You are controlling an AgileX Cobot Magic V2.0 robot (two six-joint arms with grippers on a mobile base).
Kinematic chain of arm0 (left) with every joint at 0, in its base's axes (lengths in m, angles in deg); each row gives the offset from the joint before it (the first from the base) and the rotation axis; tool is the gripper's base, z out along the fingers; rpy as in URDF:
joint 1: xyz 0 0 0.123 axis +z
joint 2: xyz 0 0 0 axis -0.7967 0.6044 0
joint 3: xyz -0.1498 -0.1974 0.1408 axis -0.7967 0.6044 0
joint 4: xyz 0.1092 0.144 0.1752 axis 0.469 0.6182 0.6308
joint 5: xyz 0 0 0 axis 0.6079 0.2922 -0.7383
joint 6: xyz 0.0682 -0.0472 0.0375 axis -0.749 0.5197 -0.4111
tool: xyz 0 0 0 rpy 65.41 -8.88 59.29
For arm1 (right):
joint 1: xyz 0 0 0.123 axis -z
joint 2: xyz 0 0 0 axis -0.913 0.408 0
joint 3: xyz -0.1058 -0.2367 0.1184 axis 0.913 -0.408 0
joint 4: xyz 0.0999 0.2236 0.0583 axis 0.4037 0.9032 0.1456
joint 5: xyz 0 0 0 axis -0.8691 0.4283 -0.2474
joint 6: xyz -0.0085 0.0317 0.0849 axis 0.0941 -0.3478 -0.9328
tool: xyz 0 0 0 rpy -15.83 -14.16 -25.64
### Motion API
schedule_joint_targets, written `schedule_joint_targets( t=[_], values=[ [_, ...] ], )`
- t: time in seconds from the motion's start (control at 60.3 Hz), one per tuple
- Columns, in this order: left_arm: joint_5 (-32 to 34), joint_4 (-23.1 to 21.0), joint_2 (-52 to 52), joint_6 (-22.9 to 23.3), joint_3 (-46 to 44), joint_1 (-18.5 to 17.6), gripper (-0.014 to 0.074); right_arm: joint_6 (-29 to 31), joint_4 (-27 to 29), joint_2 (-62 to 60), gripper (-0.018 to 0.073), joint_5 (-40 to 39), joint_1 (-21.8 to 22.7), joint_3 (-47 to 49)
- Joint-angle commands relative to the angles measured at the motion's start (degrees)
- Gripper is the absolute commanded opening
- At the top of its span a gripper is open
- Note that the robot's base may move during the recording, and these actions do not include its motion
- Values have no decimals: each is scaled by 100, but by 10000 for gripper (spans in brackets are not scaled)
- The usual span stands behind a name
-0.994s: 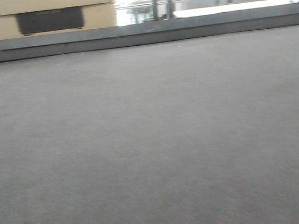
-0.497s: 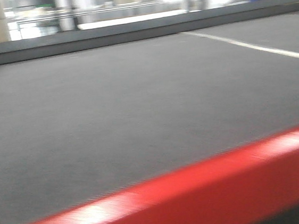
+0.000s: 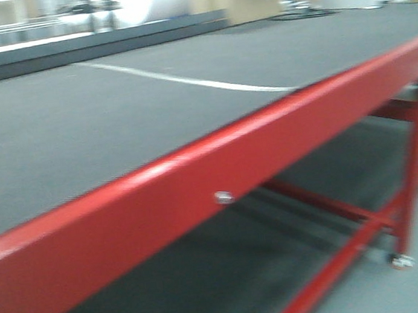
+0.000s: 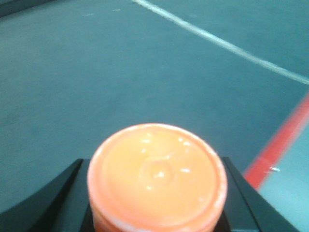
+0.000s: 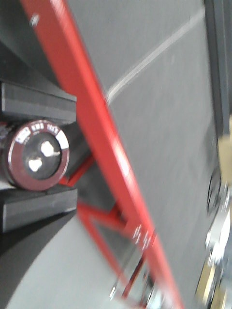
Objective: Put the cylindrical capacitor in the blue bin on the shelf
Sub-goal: 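Drive the base away from the table while holding both cylinders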
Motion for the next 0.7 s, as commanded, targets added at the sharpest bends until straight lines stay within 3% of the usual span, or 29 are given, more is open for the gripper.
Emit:
schedule_joint_targets(
  t=[0.0,0.68],
  values=[
    [97,-21,-10,-2,-50,-46,-111,28,-42,-28,-162,-168,-11,41],
    [97,-21,-10,-2,-50,-46,-111,28,-42,-28,-162,-168,-11,41]
  ],
)
